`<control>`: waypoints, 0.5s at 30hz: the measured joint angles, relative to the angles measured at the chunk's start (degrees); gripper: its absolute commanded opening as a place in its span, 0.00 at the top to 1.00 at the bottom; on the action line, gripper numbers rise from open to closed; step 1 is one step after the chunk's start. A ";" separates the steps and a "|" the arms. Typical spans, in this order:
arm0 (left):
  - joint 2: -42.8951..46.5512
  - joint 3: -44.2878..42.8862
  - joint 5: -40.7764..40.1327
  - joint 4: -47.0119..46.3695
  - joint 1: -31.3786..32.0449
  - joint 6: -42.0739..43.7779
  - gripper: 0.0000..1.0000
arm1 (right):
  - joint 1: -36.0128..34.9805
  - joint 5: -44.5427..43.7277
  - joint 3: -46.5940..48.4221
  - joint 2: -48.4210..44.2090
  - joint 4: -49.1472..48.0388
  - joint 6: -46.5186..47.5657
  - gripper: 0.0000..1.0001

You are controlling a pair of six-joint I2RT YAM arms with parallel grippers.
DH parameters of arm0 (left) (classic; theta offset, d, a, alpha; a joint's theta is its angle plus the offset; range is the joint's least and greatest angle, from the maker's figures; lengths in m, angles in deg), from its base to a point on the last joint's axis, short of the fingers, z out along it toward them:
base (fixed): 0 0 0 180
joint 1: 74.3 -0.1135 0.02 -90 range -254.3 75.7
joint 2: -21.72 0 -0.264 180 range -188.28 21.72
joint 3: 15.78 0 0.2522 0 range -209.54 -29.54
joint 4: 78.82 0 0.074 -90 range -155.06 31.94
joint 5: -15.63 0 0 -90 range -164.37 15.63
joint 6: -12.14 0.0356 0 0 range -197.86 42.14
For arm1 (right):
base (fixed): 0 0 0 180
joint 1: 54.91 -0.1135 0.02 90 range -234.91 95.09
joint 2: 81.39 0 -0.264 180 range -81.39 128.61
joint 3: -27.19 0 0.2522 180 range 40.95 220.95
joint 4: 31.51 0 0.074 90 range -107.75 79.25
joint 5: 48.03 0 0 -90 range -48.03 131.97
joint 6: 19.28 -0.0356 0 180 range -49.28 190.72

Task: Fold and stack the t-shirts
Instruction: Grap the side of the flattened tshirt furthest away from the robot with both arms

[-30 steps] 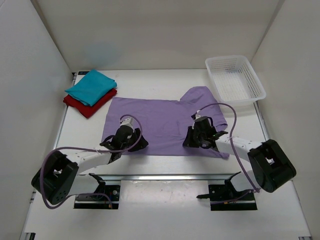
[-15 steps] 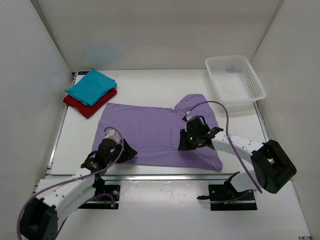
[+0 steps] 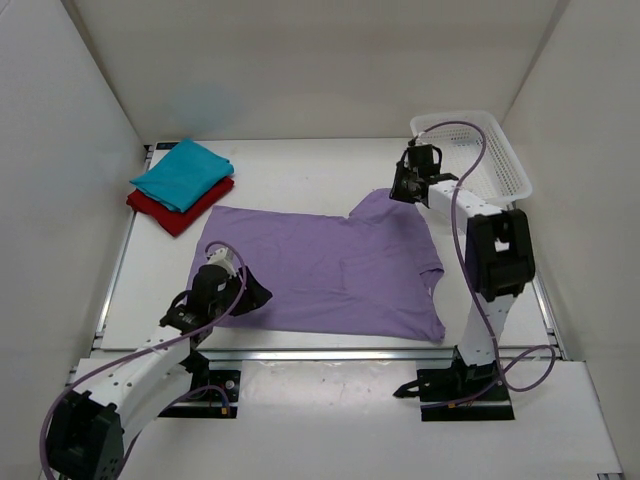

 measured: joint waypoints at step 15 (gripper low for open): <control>-2.84 0.39 0.48 -4.39 1.03 -0.33 0.35 | 3.56 -8.87 23.96 20.22 9.94 6.51 0.59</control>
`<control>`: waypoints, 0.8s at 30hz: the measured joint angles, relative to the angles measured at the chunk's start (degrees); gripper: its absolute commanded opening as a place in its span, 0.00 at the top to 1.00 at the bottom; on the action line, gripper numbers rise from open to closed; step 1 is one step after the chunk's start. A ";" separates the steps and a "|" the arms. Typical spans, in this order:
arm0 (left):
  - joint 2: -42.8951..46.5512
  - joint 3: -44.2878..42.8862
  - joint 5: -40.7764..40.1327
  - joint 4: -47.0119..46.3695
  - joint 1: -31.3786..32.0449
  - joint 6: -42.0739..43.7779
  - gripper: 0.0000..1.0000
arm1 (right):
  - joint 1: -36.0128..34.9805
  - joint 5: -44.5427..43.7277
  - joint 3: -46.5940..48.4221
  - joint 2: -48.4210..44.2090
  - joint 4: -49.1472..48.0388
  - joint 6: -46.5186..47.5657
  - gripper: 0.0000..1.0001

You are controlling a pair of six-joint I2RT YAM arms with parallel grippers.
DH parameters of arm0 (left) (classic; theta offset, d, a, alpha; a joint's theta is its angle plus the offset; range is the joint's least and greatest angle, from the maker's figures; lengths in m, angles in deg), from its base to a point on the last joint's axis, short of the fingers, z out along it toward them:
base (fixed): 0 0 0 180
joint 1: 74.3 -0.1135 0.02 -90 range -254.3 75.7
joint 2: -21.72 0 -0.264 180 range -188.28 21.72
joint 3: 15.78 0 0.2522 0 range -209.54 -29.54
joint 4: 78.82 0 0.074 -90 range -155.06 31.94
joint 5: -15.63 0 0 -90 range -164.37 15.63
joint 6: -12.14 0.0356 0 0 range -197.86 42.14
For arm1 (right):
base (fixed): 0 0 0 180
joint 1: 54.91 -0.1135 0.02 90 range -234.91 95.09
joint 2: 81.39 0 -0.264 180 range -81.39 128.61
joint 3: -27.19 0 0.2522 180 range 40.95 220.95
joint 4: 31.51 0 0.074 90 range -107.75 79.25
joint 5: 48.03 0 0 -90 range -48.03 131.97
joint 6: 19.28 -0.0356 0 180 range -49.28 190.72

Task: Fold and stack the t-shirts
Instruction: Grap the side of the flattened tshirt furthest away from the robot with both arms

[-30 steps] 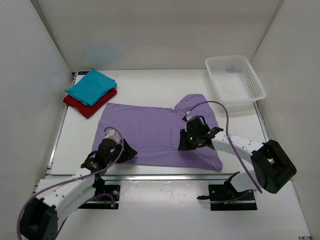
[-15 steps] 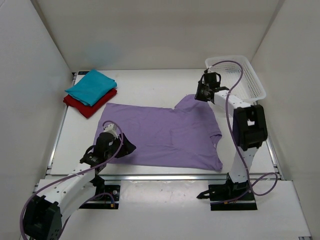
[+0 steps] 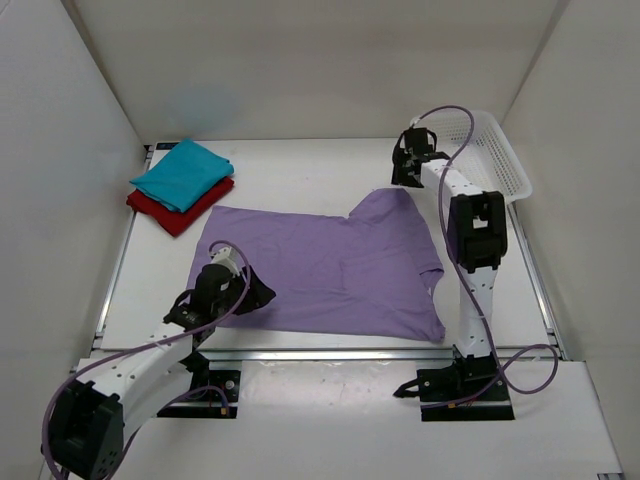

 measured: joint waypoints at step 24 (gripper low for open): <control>-1.53 0.02 -0.09 -1.92 0.59 -0.90 0.35 | -2.27 4.74 -12.02 -13.81 -2.05 -0.46 0.60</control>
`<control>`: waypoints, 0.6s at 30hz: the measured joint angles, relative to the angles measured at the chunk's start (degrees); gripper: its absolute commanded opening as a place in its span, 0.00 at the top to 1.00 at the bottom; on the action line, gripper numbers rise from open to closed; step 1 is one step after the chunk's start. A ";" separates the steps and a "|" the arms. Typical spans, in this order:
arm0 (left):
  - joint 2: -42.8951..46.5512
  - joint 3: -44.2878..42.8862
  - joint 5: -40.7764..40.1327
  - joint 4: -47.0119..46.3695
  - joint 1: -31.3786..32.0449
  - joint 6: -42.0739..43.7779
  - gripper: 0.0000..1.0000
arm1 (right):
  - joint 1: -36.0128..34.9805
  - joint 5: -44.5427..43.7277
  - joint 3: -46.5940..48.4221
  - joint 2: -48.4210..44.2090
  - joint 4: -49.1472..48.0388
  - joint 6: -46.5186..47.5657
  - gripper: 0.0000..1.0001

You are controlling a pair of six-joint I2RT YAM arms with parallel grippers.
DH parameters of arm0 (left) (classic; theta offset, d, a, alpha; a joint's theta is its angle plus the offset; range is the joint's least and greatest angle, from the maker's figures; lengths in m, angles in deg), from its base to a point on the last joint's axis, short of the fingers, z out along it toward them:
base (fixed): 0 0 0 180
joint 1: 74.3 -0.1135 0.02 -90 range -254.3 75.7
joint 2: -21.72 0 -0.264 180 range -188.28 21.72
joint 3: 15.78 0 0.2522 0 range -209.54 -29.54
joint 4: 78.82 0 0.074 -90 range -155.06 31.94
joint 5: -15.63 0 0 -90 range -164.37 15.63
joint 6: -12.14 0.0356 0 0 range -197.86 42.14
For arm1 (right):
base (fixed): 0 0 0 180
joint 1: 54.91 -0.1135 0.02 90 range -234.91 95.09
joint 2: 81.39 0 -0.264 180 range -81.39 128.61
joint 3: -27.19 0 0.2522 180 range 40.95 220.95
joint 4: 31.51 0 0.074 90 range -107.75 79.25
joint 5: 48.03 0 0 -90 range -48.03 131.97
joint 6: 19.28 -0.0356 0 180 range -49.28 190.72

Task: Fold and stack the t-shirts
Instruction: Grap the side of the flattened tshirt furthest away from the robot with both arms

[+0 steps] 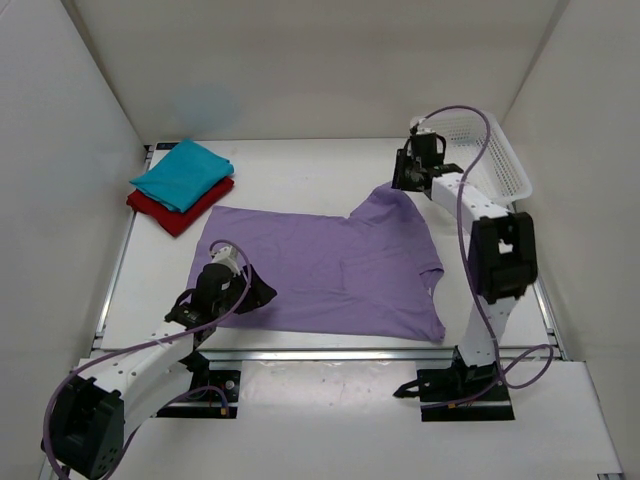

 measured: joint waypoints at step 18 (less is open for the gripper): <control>-2.08 -2.16 -0.22 0.28 -2.73 0.98 0.35 | 3.45 5.53 10.10 13.44 -1.70 -1.60 0.56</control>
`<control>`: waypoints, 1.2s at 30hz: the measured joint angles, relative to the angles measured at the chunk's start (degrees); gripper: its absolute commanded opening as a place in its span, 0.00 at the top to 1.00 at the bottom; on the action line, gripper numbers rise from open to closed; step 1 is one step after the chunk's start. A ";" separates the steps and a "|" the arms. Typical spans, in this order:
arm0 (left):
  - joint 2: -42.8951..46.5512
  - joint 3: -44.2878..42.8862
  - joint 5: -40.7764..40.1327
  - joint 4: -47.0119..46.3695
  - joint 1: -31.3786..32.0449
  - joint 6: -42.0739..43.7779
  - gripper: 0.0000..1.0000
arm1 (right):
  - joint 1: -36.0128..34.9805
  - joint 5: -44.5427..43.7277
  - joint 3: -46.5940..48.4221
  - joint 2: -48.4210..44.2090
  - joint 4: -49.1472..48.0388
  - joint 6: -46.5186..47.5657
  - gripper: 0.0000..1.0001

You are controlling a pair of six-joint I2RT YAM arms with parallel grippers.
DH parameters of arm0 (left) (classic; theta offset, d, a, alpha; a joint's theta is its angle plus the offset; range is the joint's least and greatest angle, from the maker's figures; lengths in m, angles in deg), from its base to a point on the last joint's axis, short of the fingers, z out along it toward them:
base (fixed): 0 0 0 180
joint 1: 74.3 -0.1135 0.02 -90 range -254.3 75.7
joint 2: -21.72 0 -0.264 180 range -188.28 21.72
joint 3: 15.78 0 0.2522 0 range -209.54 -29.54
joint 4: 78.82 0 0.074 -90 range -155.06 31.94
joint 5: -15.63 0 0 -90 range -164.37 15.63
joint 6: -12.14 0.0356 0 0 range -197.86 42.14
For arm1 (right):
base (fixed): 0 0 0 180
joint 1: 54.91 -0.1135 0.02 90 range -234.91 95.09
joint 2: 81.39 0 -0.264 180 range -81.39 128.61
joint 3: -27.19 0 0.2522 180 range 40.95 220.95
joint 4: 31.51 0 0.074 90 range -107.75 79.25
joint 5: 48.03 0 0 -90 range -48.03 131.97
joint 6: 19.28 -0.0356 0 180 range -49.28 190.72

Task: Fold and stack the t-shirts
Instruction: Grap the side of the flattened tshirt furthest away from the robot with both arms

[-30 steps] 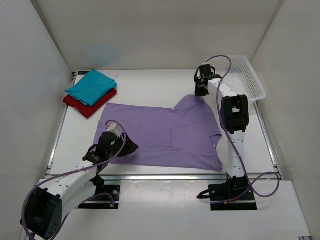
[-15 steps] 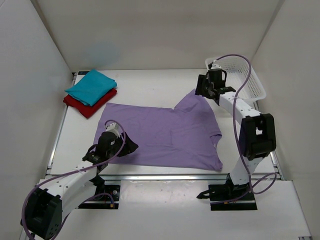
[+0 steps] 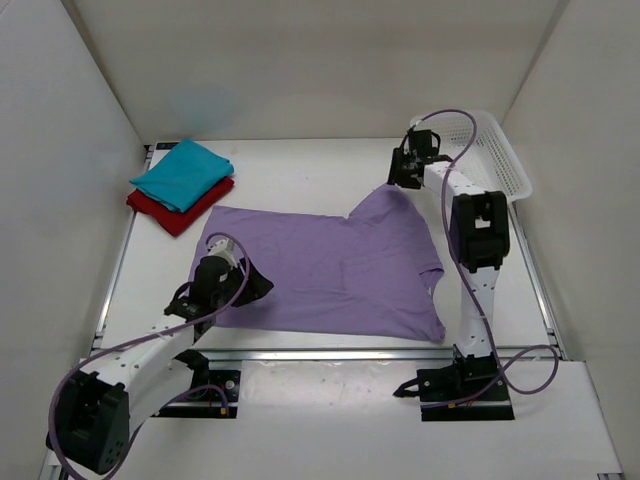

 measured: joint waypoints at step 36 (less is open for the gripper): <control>-47.52 -44.48 -6.97 2.80 -25.62 8.09 0.41 | -1.33 1.31 24.92 15.93 14.14 4.55 0.76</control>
